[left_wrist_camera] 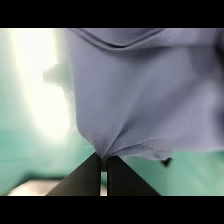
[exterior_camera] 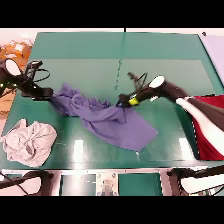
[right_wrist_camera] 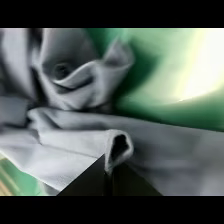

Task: Fold the shirts.

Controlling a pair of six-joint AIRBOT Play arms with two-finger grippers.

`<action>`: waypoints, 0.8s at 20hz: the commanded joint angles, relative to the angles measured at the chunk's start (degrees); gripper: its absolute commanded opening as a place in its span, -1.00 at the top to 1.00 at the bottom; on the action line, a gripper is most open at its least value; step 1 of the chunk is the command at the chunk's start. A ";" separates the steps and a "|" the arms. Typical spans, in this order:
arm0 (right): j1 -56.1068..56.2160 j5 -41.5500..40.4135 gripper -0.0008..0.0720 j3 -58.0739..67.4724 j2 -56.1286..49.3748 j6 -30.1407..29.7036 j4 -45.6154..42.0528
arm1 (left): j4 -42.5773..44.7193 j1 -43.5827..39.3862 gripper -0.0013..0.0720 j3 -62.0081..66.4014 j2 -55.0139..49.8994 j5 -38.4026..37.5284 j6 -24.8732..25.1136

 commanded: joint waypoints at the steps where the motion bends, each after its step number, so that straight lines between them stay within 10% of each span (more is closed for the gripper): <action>1: -11.98 5.27 0.94 3.50 5.18 6.49 -12.41 | 10.62 0.04 0.88 0.24 2.91 -1.60 -2.38; 16: -27.98 5.22 0.94 49.22 39.26 11.98 -8.04 | -3.87 0.02 0.88 47.25 29.29 -0.42 0.55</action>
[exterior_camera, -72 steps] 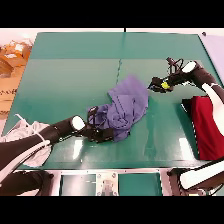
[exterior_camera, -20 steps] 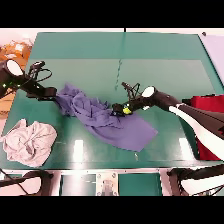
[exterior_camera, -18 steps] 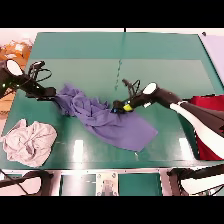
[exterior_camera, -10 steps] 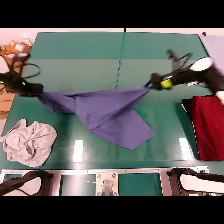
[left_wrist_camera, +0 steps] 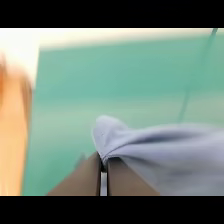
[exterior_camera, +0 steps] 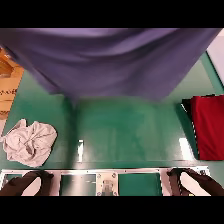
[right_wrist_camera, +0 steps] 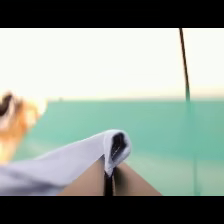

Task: Fold the shirts.

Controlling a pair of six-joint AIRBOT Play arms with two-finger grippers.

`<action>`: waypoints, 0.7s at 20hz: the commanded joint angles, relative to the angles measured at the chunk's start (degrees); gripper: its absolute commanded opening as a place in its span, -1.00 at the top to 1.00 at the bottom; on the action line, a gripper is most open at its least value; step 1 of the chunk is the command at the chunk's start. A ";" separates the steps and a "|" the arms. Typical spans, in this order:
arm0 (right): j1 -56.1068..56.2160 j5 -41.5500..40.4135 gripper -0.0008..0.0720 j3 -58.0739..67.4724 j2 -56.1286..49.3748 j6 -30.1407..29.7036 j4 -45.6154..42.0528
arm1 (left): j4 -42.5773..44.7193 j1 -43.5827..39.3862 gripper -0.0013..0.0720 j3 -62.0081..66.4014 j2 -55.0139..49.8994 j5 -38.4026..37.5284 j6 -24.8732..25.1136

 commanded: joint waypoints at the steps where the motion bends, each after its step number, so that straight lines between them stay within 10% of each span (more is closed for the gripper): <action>1: -0.76 -1.11 0.94 8.39 6.49 2.89 -1.92 | -6.14 0.00 0.88 14.08 2.80 0.07 3.37; 14: 0.52 -2.14 0.94 -5.42 -14.95 0.33 -6.58 | -22.32 0.00 0.88 -14.05 -8.15 13.20 4.17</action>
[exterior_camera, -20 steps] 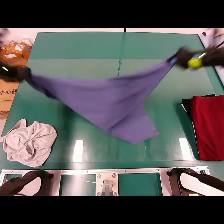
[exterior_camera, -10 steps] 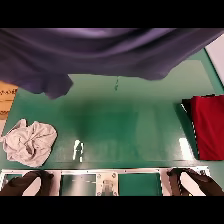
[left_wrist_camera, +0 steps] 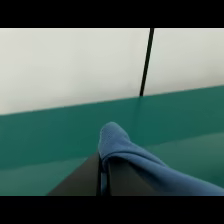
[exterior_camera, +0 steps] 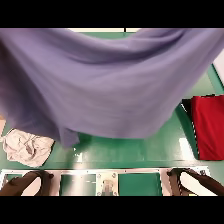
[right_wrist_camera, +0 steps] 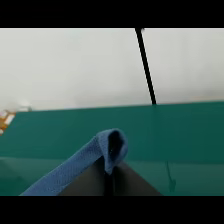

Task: Fold the shirts.

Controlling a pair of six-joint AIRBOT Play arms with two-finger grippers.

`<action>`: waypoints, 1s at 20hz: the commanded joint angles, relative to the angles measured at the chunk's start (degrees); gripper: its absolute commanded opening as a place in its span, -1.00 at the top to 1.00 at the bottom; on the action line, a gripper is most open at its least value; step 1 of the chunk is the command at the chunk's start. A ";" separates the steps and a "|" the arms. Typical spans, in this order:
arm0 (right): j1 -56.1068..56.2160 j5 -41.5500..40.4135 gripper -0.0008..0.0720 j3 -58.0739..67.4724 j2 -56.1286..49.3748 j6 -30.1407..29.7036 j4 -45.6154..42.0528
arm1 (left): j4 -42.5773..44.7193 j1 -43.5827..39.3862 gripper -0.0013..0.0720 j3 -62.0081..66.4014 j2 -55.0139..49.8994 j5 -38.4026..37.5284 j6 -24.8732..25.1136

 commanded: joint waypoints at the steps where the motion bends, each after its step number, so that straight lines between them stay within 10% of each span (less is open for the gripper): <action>1: 1.22 -0.33 0.94 -6.62 -10.99 -2.60 0.00 | -7.15 -0.31 0.88 -11.61 -9.07 3.56 1.05; 10: 6.71 -10.58 0.81 -11.45 -37.38 -4.63 0.15 | -12.83 -9.92 0.87 -18.47 -41.68 23.45 7.58; 11: 6.23 -9.73 0.26 -11.45 -37.70 -4.63 -0.63 | -12.85 -9.86 0.29 -18.47 -42.23 22.97 7.50; 12: 5.22 -8.17 -0.09 -11.28 -37.57 -4.61 -1.86 | -12.61 -9.33 -0.68 -18.18 -42.10 21.79 6.93; 13: 3.82 -5.31 -0.18 -10.51 -37.31 -4.15 -3.37 | -12.63 -8.11 -0.80 -16.85 -41.97 18.51 5.42; 15: -0.74 3.39 0.21 -9.68 -35.95 -0.98 -5.03 | -12.68 -4.15 -0.80 -12.13 -41.88 6.97 5.03; 16: -3.23 8.83 0.96 -9.77 -35.17 -0.94 -5.03 | -12.68 -1.79 -0.80 -9.46 -41.86 0.15 5.05; 20: -9.05 21.53 0.94 -23.69 -25.97 -1.18 -10.25 | -12.74 5.35 -0.79 -3.89 -41.86 -18.16 5.73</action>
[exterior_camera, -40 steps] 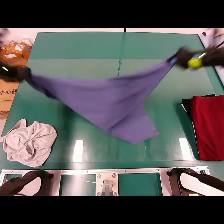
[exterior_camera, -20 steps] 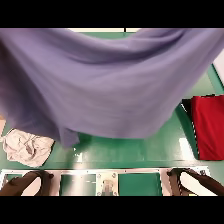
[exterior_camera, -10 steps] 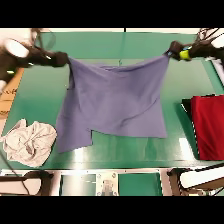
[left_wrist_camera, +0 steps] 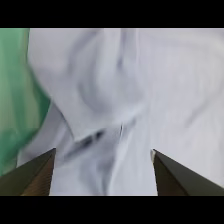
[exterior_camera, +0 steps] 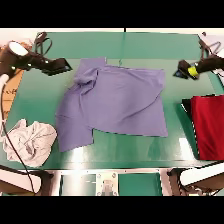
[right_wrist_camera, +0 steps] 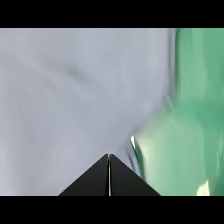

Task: Fold the shirts.

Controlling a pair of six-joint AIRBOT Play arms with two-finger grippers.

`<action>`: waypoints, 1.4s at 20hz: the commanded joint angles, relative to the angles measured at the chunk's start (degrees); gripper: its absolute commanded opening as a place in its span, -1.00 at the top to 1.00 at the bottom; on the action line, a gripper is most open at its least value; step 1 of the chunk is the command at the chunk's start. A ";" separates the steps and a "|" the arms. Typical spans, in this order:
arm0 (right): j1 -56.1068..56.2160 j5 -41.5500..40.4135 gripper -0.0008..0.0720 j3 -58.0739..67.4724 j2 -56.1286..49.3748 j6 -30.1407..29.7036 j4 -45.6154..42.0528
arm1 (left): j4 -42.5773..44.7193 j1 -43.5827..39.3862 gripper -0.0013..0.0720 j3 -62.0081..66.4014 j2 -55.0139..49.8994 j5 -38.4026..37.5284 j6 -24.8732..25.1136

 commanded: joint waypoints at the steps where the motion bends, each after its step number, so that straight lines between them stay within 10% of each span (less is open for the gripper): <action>1: -4.55 9.25 0.94 -15.02 10.25 1.01 -6.86 | -0.17 5.49 -0.61 3.67 -0.35 -16.68 0.33; 2: -5.38 7.23 0.94 -21.99 15.30 2.10 -8.22 | -0.20 6.29 -0.29 3.67 -0.35 -18.08 1.40; 5: -6.71 4.13 0.93 -44.26 31.69 4.70 -7.63 | -0.66 6.58 -0.25 3.67 -0.35 -21.35 3.67; 6: -6.67 4.11 0.69 -51.30 36.24 6.58 -7.58 | -0.85 6.58 0.56 3.67 -0.35 -21.86 3.69; 7: -6.67 3.52 0.29 -57.00 39.54 7.96 -7.63 | -1.01 6.58 0.88 3.67 -0.35 -21.92 4.44; 9: -6.67 -1.66 -0.30 -66.55 43.43 9.94 -7.15 | -1.18 6.58 0.88 3.67 -0.35 -21.99 5.11; 12: -6.67 -11.74 -0.32 -73.66 43.10 10.01 -1.86 | -1.27 6.58 0.88 3.67 -0.35 -22.08 5.14; 19: -5.92 -31.82 -0.31 -75.17 39.21 2.89 21.00 | -1.27 6.58 0.88 3.67 -0.35 -21.94 5.14; 22: -3.15 -31.98 0.93 -75.06 35.32 -1.70 25.92 | -1.20 6.60 0.88 3.69 -0.35 -21.94 4.79; 28: -16.41 -20.35 0.94 -57.72 35.41 -3.82 8.59 | 4.70 6.60 0.88 -1.14 5.11 -22.53 1.51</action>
